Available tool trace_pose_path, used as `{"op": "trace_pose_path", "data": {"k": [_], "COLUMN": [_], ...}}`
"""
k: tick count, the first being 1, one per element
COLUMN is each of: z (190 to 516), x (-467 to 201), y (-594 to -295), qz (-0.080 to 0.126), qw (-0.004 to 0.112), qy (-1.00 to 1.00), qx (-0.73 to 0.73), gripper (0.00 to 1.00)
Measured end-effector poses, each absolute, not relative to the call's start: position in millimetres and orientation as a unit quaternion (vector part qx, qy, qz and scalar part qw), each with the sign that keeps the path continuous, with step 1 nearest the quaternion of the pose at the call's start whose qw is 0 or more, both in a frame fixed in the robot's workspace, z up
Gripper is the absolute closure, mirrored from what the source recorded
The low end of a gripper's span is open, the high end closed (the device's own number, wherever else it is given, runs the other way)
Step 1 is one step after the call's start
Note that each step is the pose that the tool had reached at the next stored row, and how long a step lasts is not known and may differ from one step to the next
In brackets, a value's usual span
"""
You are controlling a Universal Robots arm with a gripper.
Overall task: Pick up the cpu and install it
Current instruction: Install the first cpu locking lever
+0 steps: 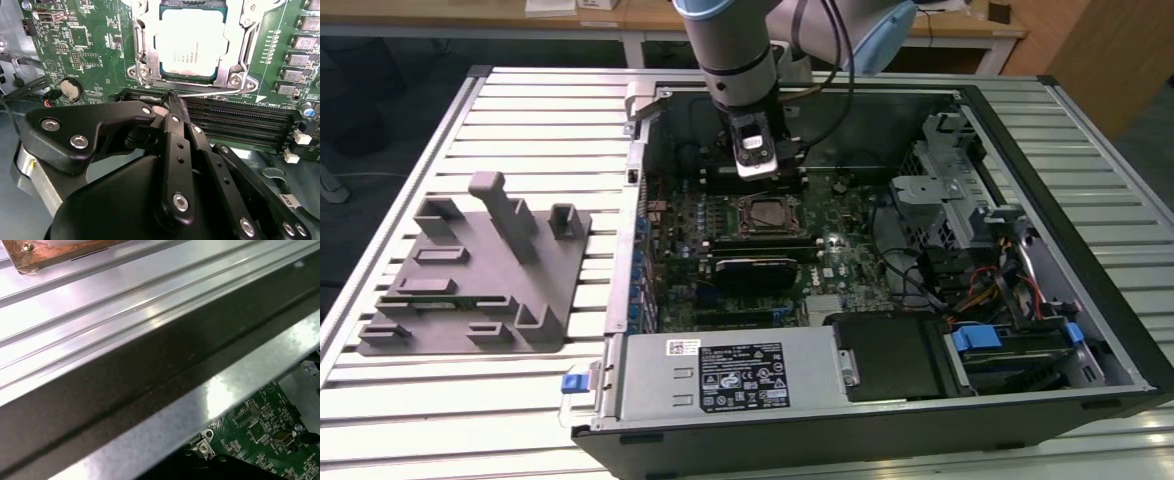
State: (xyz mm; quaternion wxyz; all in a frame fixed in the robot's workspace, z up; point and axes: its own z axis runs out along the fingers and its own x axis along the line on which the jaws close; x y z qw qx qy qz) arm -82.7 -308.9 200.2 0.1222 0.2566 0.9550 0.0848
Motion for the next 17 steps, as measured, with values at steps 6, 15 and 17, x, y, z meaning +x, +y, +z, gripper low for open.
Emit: {"op": "trace_pose_path", "data": {"k": [6, 15, 17], "z": [196.4, 192.4, 191.5], "x": [-82.4, -80.7, -80.1], "y": [-309.0, -309.0, -309.1], "qz": [0.082, 0.073, 0.073], "qw": [0.123, 0.125, 0.125], "qy": [0.955, 0.956, 0.956], "qx": [0.256, 0.255, 0.255], "gripper": [0.89, 0.89, 0.89]}}
